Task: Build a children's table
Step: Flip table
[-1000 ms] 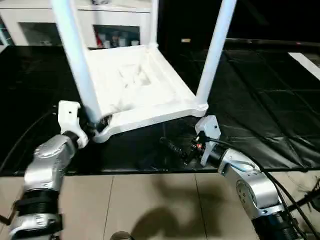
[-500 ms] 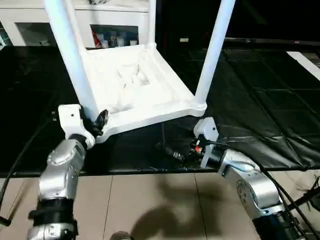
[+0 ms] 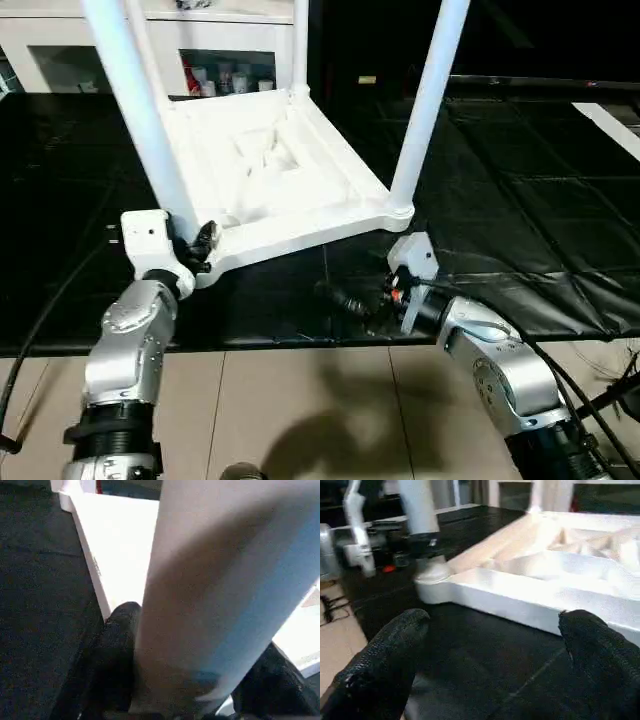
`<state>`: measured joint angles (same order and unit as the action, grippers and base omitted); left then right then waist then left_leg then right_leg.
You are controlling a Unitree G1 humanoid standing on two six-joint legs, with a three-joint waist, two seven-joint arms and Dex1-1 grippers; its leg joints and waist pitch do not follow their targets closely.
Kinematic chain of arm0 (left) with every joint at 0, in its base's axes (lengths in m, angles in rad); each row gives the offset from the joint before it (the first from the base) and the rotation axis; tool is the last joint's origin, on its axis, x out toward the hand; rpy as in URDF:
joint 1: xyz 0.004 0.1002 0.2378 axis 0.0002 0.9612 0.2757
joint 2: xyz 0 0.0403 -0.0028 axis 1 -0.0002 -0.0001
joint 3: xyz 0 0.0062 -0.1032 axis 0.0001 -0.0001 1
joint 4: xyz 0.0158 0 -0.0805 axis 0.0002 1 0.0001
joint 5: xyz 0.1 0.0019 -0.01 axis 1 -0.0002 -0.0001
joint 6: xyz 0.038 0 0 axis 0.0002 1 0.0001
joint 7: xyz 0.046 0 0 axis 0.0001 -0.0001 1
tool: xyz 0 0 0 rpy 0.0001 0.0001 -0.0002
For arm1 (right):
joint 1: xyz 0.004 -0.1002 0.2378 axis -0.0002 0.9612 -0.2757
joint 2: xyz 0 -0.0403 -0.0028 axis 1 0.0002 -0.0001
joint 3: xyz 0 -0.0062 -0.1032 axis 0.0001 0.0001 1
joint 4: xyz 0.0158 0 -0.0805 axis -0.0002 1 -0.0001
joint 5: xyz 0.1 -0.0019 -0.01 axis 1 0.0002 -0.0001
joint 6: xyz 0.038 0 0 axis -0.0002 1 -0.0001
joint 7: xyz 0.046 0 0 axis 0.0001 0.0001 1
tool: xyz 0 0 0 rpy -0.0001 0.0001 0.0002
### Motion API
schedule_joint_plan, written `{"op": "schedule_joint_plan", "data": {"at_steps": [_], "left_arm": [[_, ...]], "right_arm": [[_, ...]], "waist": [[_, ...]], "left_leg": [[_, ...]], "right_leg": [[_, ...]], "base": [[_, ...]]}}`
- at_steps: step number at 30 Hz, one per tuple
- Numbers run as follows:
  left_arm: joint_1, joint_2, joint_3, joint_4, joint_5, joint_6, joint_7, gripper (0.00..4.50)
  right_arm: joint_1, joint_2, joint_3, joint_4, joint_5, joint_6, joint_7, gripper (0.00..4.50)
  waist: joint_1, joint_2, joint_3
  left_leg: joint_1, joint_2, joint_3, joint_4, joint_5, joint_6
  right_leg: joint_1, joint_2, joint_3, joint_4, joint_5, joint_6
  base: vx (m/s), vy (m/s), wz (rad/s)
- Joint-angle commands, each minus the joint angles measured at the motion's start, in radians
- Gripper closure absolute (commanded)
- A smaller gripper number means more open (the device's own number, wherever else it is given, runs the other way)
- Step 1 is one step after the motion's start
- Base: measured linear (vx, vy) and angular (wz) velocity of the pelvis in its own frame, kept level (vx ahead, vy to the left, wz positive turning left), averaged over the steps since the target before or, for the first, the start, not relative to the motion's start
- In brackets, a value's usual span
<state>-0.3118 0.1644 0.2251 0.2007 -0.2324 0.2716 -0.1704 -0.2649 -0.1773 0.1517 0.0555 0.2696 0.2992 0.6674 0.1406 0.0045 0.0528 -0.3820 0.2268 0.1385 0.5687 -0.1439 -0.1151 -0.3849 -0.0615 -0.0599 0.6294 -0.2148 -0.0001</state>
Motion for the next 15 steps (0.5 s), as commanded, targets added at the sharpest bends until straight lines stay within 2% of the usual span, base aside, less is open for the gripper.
{"op": "schedule_joint_plan", "data": {"at_steps": [1,3,4,7,9,10,11,13,15], "left_arm": [[0.018,-0.07,0.034,-0.041,-0.112,0.064,0.022,2.27],[0.021,-0.094,0.048,-0.059,-0.145,0.084,0.032,2.27],[0.027,-0.112,0.044,-0.079,-0.167,0.099,0.027,2.27],[0.043,-0.137,0.03,-0.117,-0.187,0.115,0.021,2.27],[0.061,-0.153,0.018,-0.145,-0.187,0.124,0.021,2.27],[0.068,-0.162,0.019,-0.159,-0.184,0.134,0.023,2.27],[0.068,-0.162,0.019,-0.159,-0.184,0.134,0.023,2.27],[0.081,-0.184,0.041,-0.186,-0.195,0.157,0.034,2.27],[0.086,-0.187,0.047,-0.196,-0.199,0.165,0.037,2.27]], "right_arm": [[-0.041,0.045,-0.053,0.02,0.028,0.077,-0.098,0.0],[-0.055,0.067,-0.066,0.032,0.039,0.099,-0.131,0.0],[-0.072,0.086,-0.078,0.056,0.041,0.125,-0.17,0.0],[-0.098,0.116,-0.097,0.101,0.051,0.149,-0.21,0.0],[-0.126,0.151,-0.128,0.15,0.072,0.172,-0.251,0.0],[-0.145,0.174,-0.154,0.176,0.082,0.19,-0.283,0.0],[-0.145,0.174,-0.154,0.176,0.082,0.19,-0.283,0.0],[-0.183,0.206,-0.203,0.233,0.103,0.215,-0.34,0.0],[-0.193,0.214,-0.217,0.247,0.116,0.221,-0.353,0.0]], "waist": [[-0.006,0.012,-0.071],[-0.007,0.01,-0.071],[-0.008,0.0,-0.07],[-0.004,0.006,-0.074],[-0.001,0.006,-0.075],[-0.002,0.001,-0.075],[-0.004,0.002,-0.073],[-0.003,0.0,-0.073],[-0.003,0.002,-0.071]], "left_leg": [[0.014,-0.004,0.015,-0.055,-0.214,-0.013],[0.013,-0.004,0.015,-0.056,-0.215,-0.014],[0.012,-0.005,0.017,-0.056,-0.211,-0.011],[0.011,-0.006,0.019,-0.052,-0.171,-0.01],[0.011,-0.005,0.021,-0.05,-0.158,-0.009],[0.008,-0.007,0.021,-0.051,-0.153,-0.009],[0.008,-0.007,0.022,-0.052,-0.159,-0.009],[0.01,-0.007,0.023,-0.052,-0.164,-0.009],[0.011,-0.006,0.023,-0.054,-0.177,-0.011]], "right_leg": [[0.043,-0.055,0.039,-0.071,-0.03,-0.166],[0.044,-0.055,0.038,-0.072,-0.042,-0.168],[0.045,-0.055,0.039,-0.074,-0.051,-0.162],[0.042,-0.056,0.042,-0.069,-0.035,-0.159],[0.041,-0.054,0.043,-0.067,0.003,-0.161],[0.043,-0.054,0.042,-0.064,0.011,-0.165],[0.042,-0.054,0.042,-0.066,0.005,-0.163],[0.042,-0.055,0.043,-0.067,-0.013,-0.153],[0.04,-0.056,0.043,-0.07,-0.04,-0.138]], "base": [[0.0,0.0,0.0],[0.0,0.0,0.0],[0.0,0.0,0.0],[0.0,0.0,0.0],[0.0,0.0,0.0],[0.0,0.0,0.0],[0.0,0.0,0.0],[0.0,0.0,0.0],[0.0,0.0,0.0]]}}
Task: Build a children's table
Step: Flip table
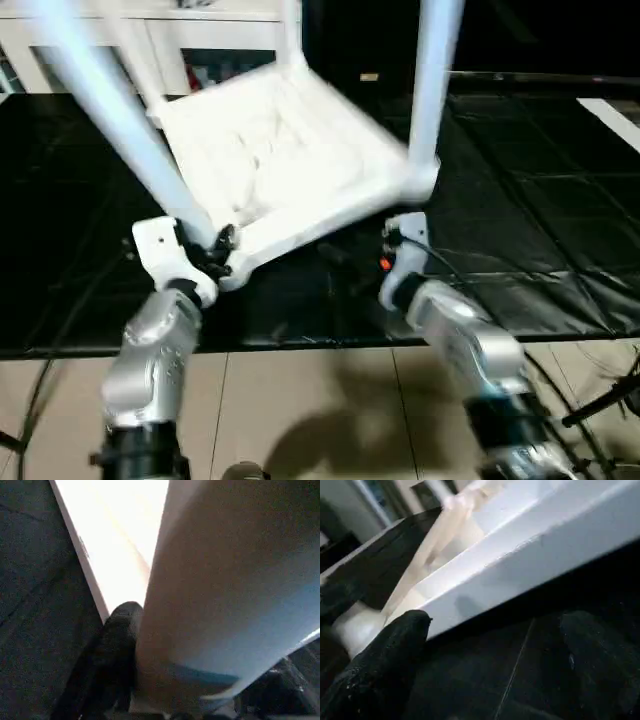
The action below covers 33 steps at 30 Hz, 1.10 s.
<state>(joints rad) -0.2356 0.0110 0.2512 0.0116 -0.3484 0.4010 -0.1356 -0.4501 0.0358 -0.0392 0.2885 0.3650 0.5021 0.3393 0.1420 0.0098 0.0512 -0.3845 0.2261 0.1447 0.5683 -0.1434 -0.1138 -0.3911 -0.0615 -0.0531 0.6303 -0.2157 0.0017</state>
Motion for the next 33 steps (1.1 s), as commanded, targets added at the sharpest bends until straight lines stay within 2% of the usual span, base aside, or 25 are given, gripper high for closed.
{"op": "schedule_joint_plan", "data": {"at_steps": [1,4,6,7,10,11,12,14,15,16,17,18,20,21,22,23,25,30,31,32,33], "left_arm": [[0.023,-0.034,0.021,-0.026,-0.084,0.045,0.002,2.27],[0.035,-0.031,0.012,-0.039,-0.088,0.051,-0.004,2.27],[0.047,-0.031,0.002,-0.053,-0.094,0.059,-0.007,2.27],[0.049,-0.032,0.001,-0.055,-0.094,0.06,-0.008,2.27],[0.052,-0.036,-0.004,-0.068,-0.092,0.072,-0.016,2.27],[0.052,-0.036,-0.005,-0.068,-0.092,0.073,-0.016,2.27],[0.053,-0.038,-0.007,-0.077,-0.094,0.086,-0.023,2.27],[0.054,-0.035,-0.012,-0.084,-0.1,0.102,-0.034,2.27],[0.054,-0.035,-0.012,-0.084,-0.1,0.102,-0.034,2.27],[0.056,-0.031,-0.017,-0.088,-0.105,0.116,-0.043,2.27],[0.056,-0.031,-0.017,-0.088,-0.105,0.116,-0.043,2.27],[0.059,-0.027,-0.021,-0.094,-0.108,0.127,-0.052,2.27],[0.064,-0.025,-0.025,-0.102,-0.11,0.137,-0.057,2.27],[0.066,-0.025,-0.025,-0.105,-0.112,0.141,-0.059,2.27],[0.068,-0.024,-0.025,-0.11,-0.113,0.146,-0.06,2.27],[0.07,-0.024,-0.024,-0.112,-0.112,0.148,-0.06,2.27],[0.077,-0.021,-0.018,-0.128,-0.113,0.156,-0.06,2.27],[0.085,-0.017,-0.013,-0.149,-0.117,0.17,-0.062,2.27],[0.092,-0.015,-0.013,-0.162,-0.122,0.178,-0.065,2.27],[0.092,-0.015,-0.013,-0.163,-0.123,0.179,-0.065,2.27],[0.097,-0.013,-0.015,-0.172,-0.127,0.186,-0.07,2.27]], "right_arm": [[-0.039,0.024,-0.072,0.064,0.064,0.01,-0.045,0.0],[-0.072,0.041,-0.101,0.117,0.093,-0.02,-0.042,0.0],[-0.123,0.059,-0.142,0.201,0.107,-0.046,-0.06,0.0],[-0.134,0.061,-0.152,0.22,0.108,-0.051,-0.068,0.0],[-0.184,0.075,-0.208,0.302,0.144,-0.05,-0.095,0.0],[-0.186,0.076,-0.211,0.305,0.147,-0.05,-0.094,0.0],[-0.219,0.086,-0.249,0.355,0.19,-0.051,-0.079,0.0],[-0.26,0.094,-0.292,0.423,0.232,-0.063,-0.063,0.0],[-0.26,0.094,-0.292,0.423,0.232,-0.063,-0.063,0.0],[-0.297,0.098,-0.327,0.489,0.256,-0.083,-0.059,0.0],[-0.297,0.098,-0.327,0.489,0.256,-0.083,-0.059,0.0],[-0.343,0.098,-0.375,0.573,0.286,-0.105,-0.059,0.0],[-0.385,0.101,-0.422,0.638,0.323,-0.128,-0.035,0.0],[-0.403,0.102,-0.449,0.662,0.349,-0.136,-0.027,0.0],[-0.423,0.103,-0.474,0.69,0.373,-0.149,-0.015,0.0],[-0.432,0.102,-0.484,0.705,0.382,-0.156,-0.005,0.0],[-0.467,0.099,-0.502,0.771,0.391,-0.187,0.021,0.3],[-0.502,0.097,-0.514,0.842,0.38,-0.2,0.048,0.71],[-0.519,0.1,-0.518,0.872,0.372,-0.21,0.064,0.82],[-0.52,0.1,-0.518,0.875,0.371,-0.211,0.066,0.82],[-0.533,0.103,-0.525,0.895,0.374,-0.217,0.074,0.94]], "waist": [[-0.006,-0.001,-0.07],[-0.006,-0.001,-0.071],[-0.007,0.002,-0.072],[-0.008,-0.002,-0.072],[-0.007,0.0,-0.074],[-0.006,0.0,-0.075],[-0.004,0.002,-0.075],[-0.005,0.006,-0.076],[-0.006,0.004,-0.076],[-0.003,0.006,-0.077],[-0.002,0.006,-0.077],[-0.001,0.006,-0.077],[-0.002,0.006,-0.077],[-0.002,-0.001,-0.076],[0.001,0.003,-0.079],[0.0,-0.003,-0.077],[0.002,-0.007,-0.078],[0.006,-0.006,-0.078],[0.006,-0.011,-0.079],[0.006,-0.008,-0.078],[0.006,-0.01,-0.077]], "left_leg": [[0.014,-0.005,0.017,-0.054,-0.19,-0.014],[0.012,-0.005,0.017,-0.054,-0.182,-0.018],[0.012,-0.005,0.017,-0.053,-0.182,-0.021],[0.01,-0.007,0.018,-0.052,-0.175,-0.021],[0.012,-0.007,0.02,-0.05,-0.165,-0.019],[0.012,-0.008,0.021,-0.05,-0.162,-0.018],[0.013,-0.007,0.021,-0.049,-0.163,-0.016],[0.011,-0.007,0.02,-0.049,-0.163,-0.013],[0.011,-0.007,0.021,-0.048,-0.167,-0.011],[0.013,-0.006,0.022,-0.046,-0.164,-0.009],[0.013,-0.006,0.023,-0.046,-0.166,-0.009],[0.013,-0.006,0.023,-0.046,-0.167,-0.009],[0.012,-0.006,0.023,-0.045,-0.17,-0.005],[0.012,-0.006,0.024,-0.046,-0.172,-0.001],[0.012,-0.005,0.024,-0.044,-0.168,0.003],[0.01,-0.005,0.024,-0.045,-0.161,0.008],[0.009,-0.005,0.025,-0.044,-0.146,0.019],[0.009,-0.005,0.026,-0.043,-0.132,0.028],[0.007,-0.004,0.026,-0.043,-0.132,0.029],[0.008,-0.004,0.027,-0.042,-0.133,0.03],[0.007,-0.004,0.027,-0.043,-0.132,0.032]], "right_leg": [[0.045,-0.058,0.037,-0.071,-0.05,-0.136],[0.045,-0.054,0.036,-0.071,-0.038,-0.124],[0.043,-0.055,0.037,-0.069,-0.031,-0.126],[0.046,-0.054,0.036,-0.069,-0.027,-0.127],[0.043,-0.053,0.038,-0.064,-0.004,-0.129],[0.044,-0.051,0.038,-0.065,-0.004,-0.128],[0.041,-0.052,0.039,-0.065,0.001,-0.127],[0.043,-0.051,0.038,-0.061,0.017,-0.133],[0.042,-0.051,0.038,-0.062,0.02,-0.137],[0.04,-0.052,0.038,-0.06,0.03,-0.142],[0.04,-0.052,0.038,-0.061,0.028,-0.149],[0.04,-0.052,0.038,-0.06,0.028,-0.151],[0.04,-0.052,0.037,-0.06,0.028,-0.161],[0.041,-0.052,0.037,-0.06,0.027,-0.163],[0.042,-0.054,0.036,-0.057,0.032,-0.168],[0.043,-0.053,0.036,-0.058,0.036,-0.168],[0.043,-0.054,0.035,-0.056,0.044,-0.18],[0.042,-0.055,0.034,-0.055,0.032,-0.185],[0.044,-0.056,0.034,-0.053,0.031,-0.189],[0.041,-0.056,0.033,-0.054,0.028,-0.192],[0.041,-0.055,0.033,-0.055,0.028,-0.192]], "base": [[0.0,0.0,0.0],[0.0,0.0,0.0],[0.0,0.0,0.0],[0.0,0.0,0.0],[0.0,0.0,0.0],[0.0,0.0,0.0],[0.0,0.0,0.0],[0.0,0.0,0.0],[0.0,0.0,0.0],[0.0,0.0,0.0],[0.0,0.0,0.0],[0.0,0.0,0.0],[0.0,0.0,0.0],[0.0,0.0,0.0],[0.0,0.0,0.0],[0.0,0.0,0.0],[0.0,0.0,0.0],[0.0,0.0,0.0],[0.0,0.0,0.0],[0.0,0.0,0.0],[0.0,0.0,0.0]]}}
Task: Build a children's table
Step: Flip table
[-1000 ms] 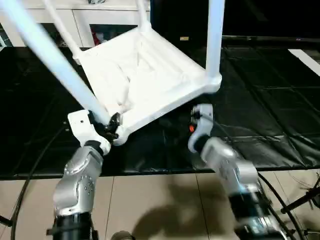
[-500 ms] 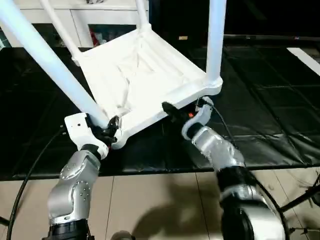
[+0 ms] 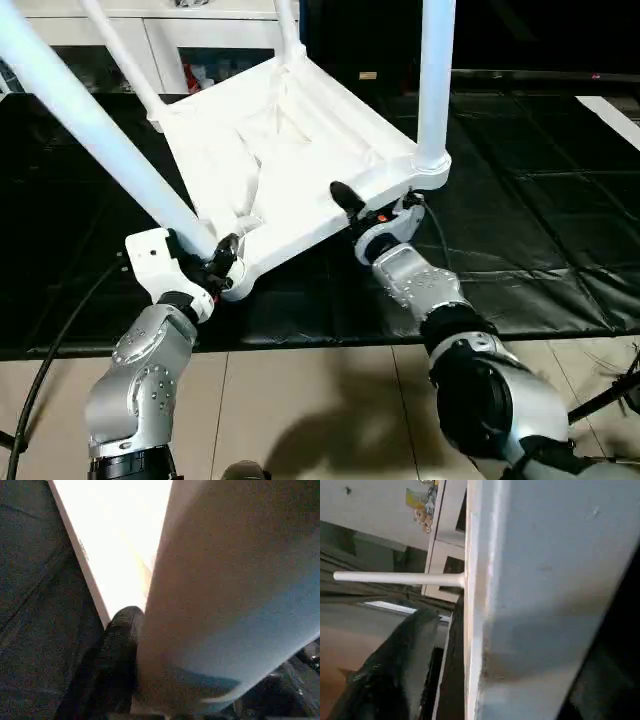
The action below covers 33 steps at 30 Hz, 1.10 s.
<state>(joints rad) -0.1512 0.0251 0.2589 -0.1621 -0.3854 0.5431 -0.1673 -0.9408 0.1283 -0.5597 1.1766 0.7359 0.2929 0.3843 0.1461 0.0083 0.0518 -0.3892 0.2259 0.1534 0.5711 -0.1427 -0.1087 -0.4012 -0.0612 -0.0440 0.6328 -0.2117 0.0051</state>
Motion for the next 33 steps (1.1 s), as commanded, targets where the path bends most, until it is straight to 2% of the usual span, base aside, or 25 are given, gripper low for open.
{"op": "schedule_joint_plan", "data": {"at_steps": [1,10,13,19,24,25,26,28,30,31,32,33], "left_arm": [[0.015,-0.026,-0.025,-0.003,-0.093,0.05,-0.044,2.27],[0.045,-0.017,-0.05,-0.051,-0.115,0.108,-0.067,2.27],[0.052,-0.013,-0.052,-0.063,-0.118,0.121,-0.069,2.27],[0.06,-0.009,-0.049,-0.076,-0.121,0.137,-0.07,2.27],[0.052,-0.015,-0.036,-0.069,-0.12,0.133,-0.062,2.27],[0.051,-0.014,-0.026,-0.064,-0.124,0.132,-0.065,2.27],[0.051,-0.012,-0.024,-0.062,-0.125,0.132,-0.067,1.92],[0.07,0.018,-0.039,-0.069,-0.111,0.13,-0.092,1.57],[0.089,0.037,-0.049,-0.075,-0.107,0.131,-0.11,1.55],[0.097,0.045,-0.053,-0.076,-0.105,0.13,-0.118,1.28],[0.114,0.06,-0.065,-0.079,-0.1,0.127,-0.137,1.28],[0.132,0.075,-0.078,-0.083,-0.093,0.124,-0.156,1.16]], "right_arm": [[-0.051,0.011,-0.009,0.023,0.002,-0.02,0.031,0.94],[-0.082,0.013,-0.015,0.083,-0.025,-0.096,0.031,1.72],[-0.09,0.011,-0.02,0.095,-0.028,-0.109,0.034,1.81],[-0.096,0.008,-0.017,0.105,-0.047,-0.13,0.044,2.38],[-0.101,-0.003,-0.013,0.099,-0.06,-0.149,0.055,2.52],[-0.106,-0.012,-0.018,0.094,-0.061,-0.159,0.053,2.52],[-0.108,-0.016,-0.02,0.092,-0.06,-0.162,0.052,2.53],[-0.115,-0.039,-0.035,0.084,-0.053,-0.179,0.036,2.54],[-0.118,-0.058,-0.049,0.079,-0.047,-0.198,0.02,2.54],[-0.119,-0.066,-0.055,0.077,-0.044,-0.207,0.013,2.54],[-0.121,-0.082,-0.061,0.072,-0.044,-0.223,0.004,2.54],[-0.122,-0.099,-0.061,0.068,-0.05,-0.24,-0.004,2.54]], "waist": [[0.002,-0.007,-0.079],[0.009,-0.013,-0.077],[0.013,-0.013,-0.077],[0.017,-0.012,-0.074],[0.016,-0.01,-0.073],[0.015,-0.006,-0.073],[0.015,-0.007,-0.073],[0.014,-0.002,-0.073],[0.013,0.0,-0.074],[0.014,0.001,-0.075],[0.017,0.007,-0.078],[0.013,0.006,-0.076]], "left_leg": [[0.012,-0.004,0.018,-0.044,-0.128,0.029],[0.013,-0.003,0.02,-0.045,-0.138,0.034],[0.014,-0.002,0.019,-0.045,-0.141,0.034],[0.013,-0.003,0.019,-0.047,-0.17,0.023],[0.014,-0.003,0.018,-0.048,-0.192,0.014],[0.015,-0.003,0.019,-0.047,-0.201,0.009],[0.015,-0.003,0.018,-0.047,-0.203,0.006],[0.015,-0.003,0.017,-0.047,-0.206,0.004],[0.018,-0.004,0.018,-0.045,-0.209,0.0],[0.017,-0.002,0.017,-0.044,-0.209,0.002],[0.02,-0.002,0.018,-0.042,-0.209,0.003],[0.016,-0.003,0.017,-0.042,-0.208,0.004]], "right_leg": [[0.051,-0.055,0.024,-0.055,0.031,-0.199],[0.048,-0.056,0.024,-0.056,0.013,-0.196],[0.047,-0.056,0.024,-0.055,0.008,-0.192],[0.045,-0.056,0.026,-0.059,-0.032,-0.179],[0.043,-0.056,0.027,-0.062,-0.064,-0.172],[0.041,-0.055,0.027,-0.064,-0.073,-0.171],[0.042,-0.055,0.027,-0.063,-0.074,-0.171],[0.041,-0.055,0.027,-0.062,-0.078,-0.171],[0.038,-0.052,0.027,-0.06,-0.072,-0.176],[0.037,-0.052,0.026,-0.06,-0.064,-0.176],[0.035,-0.05,0.026,-0.058,-0.047,-0.181],[0.037,-0.049,0.026,-0.058,-0.039,-0.182]], "base": [[0.0,0.0,0.0],[0.0,0.0,0.0],[0.0,0.0,0.0],[0.0,0.0,0.0],[0.0,0.0,0.0],[0.0,0.0,0.0],[0.0,0.0,0.0],[0.0,0.0,0.0],[0.0,0.0,0.0],[0.0,0.0,0.0],[0.0,0.0,0.0],[0.0,0.0,0.0]]}}
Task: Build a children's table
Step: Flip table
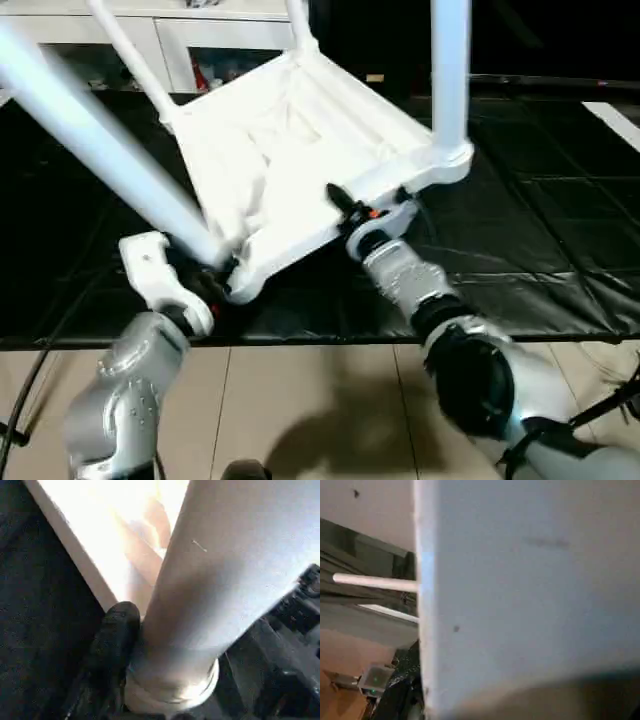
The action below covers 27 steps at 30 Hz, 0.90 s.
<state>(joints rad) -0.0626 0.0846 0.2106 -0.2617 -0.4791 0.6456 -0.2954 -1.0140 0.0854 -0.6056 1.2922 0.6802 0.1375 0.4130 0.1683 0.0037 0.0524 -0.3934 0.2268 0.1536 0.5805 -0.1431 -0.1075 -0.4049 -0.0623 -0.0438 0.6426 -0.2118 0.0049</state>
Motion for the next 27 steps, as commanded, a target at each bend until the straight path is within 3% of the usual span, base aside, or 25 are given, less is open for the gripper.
{"op": "schedule_joint_plan", "data": {"at_steps": [1,6,8,10,11,12,17,18,20,27], "left_arm": [[0.063,0.029,-0.043,0.011,0.005,0.022,-0.05,1.12],[0.108,0.066,-0.097,-0.006,0.017,0.014,-0.095,0.73],[0.112,0.064,-0.112,-0.023,0.022,-0.02,-0.112,0.69],[0.11,0.073,-0.134,-0.04,0.03,-0.041,-0.127,0.3],[0.109,0.082,-0.151,-0.056,0.034,-0.051,-0.14,0.27],[0.107,0.094,-0.173,-0.074,0.042,-0.068,-0.161,0.19],[0.09,0.119,-0.219,-0.119,0.052,-0.116,-0.208,0.02],[0.083,0.121,-0.225,-0.131,0.049,-0.117,-0.217,0.0],[0.067,0.128,-0.24,-0.156,0.043,-0.121,-0.238,0.0],[0.019,0.146,-0.26,-0.176,0.074,-0.158,-0.229,0.0]], "right_arm": [[-0.05,-0.074,-0.014,-0.051,-0.003,-0.101,-0.045,2.54],[-0.052,-0.133,-0.003,-0.069,-0.044,-0.156,-0.067,2.54],[-0.052,-0.161,0.016,-0.083,-0.076,-0.179,-0.069,2.54],[-0.049,-0.177,0.027,-0.095,-0.092,-0.192,-0.072,2.54],[-0.045,-0.188,0.042,-0.109,-0.11,-0.204,-0.074,2.54],[-0.037,-0.201,0.061,-0.129,-0.135,-0.22,-0.078,2.54],[-0.015,-0.224,0.096,-0.181,-0.177,-0.24,-0.1,2.54],[-0.009,-0.226,0.105,-0.193,-0.186,-0.237,-0.105,2.54],[0.006,-0.227,0.123,-0.227,-0.206,-0.234,-0.113,2.54],[0.041,-0.236,0.182,-0.31,-0.27,-0.225,-0.149,2.54]], "waist": [[-0.009,0.01,-0.078],[-0.002,0.01,-0.075],[0.006,0.007,-0.072],[0.008,0.006,-0.072],[0.008,0.002,-0.071],[0.008,0.004,-0.073],[-0.001,0.001,-0.077],[-0.009,0.005,-0.078],[-0.021,0.002,-0.08],[-0.037,-0.002,-0.079]], "left_leg": [[0.019,-0.005,0.017,-0.051,-0.199,0.004],[0.025,-0.002,0.02,-0.05,-0.235,0.004],[0.022,0.0,0.02,-0.05,-0.259,-0.004],[0.023,0.0,0.019,-0.051,-0.268,-0.008],[0.02,-0.001,0.019,-0.052,-0.263,-0.008],[0.02,-0.001,0.019,-0.051,-0.257,-0.008],[0.012,-0.006,0.02,-0.046,-0.196,0.001],[0.011,-0.008,0.02,-0.043,-0.177,0.004],[0.007,-0.011,0.02,-0.041,-0.15,0.013],[0.009,-0.012,0.023,-0.038,-0.139,0.026]], "right_leg": [[0.044,-0.048,0.025,-0.065,-0.028,-0.182],[0.036,-0.045,0.024,-0.07,-0.064,-0.182],[0.035,-0.049,0.025,-0.074,-0.113,-0.172],[0.034,-0.05,0.025,-0.075,-0.132,-0.164],[0.035,-0.05,0.024,-0.075,-0.139,-0.159],[0.036,-0.051,0.024,-0.072,-0.135,-0.157],[0.043,-0.048,0.024,-0.065,-0.063,-0.159],[0.043,-0.045,0.023,-0.061,-0.028,-0.165],[0.049,-0.043,0.021,-0.056,0.019,-0.176],[0.051,-0.04,0.024,-0.057,0.024,-0.185]], "base": [[0.0,0.0,0.0],[0.0,0.0,0.0],[0.0,0.0,0.0],[0.0,0.0,0.0],[0.0,0.0,0.0],[0.0,0.0,0.0],[0.0,0.0,0.0],[0.0,0.0,0.0],[0.0,0.0,0.0],[0.0,0.0,0.0]]}}
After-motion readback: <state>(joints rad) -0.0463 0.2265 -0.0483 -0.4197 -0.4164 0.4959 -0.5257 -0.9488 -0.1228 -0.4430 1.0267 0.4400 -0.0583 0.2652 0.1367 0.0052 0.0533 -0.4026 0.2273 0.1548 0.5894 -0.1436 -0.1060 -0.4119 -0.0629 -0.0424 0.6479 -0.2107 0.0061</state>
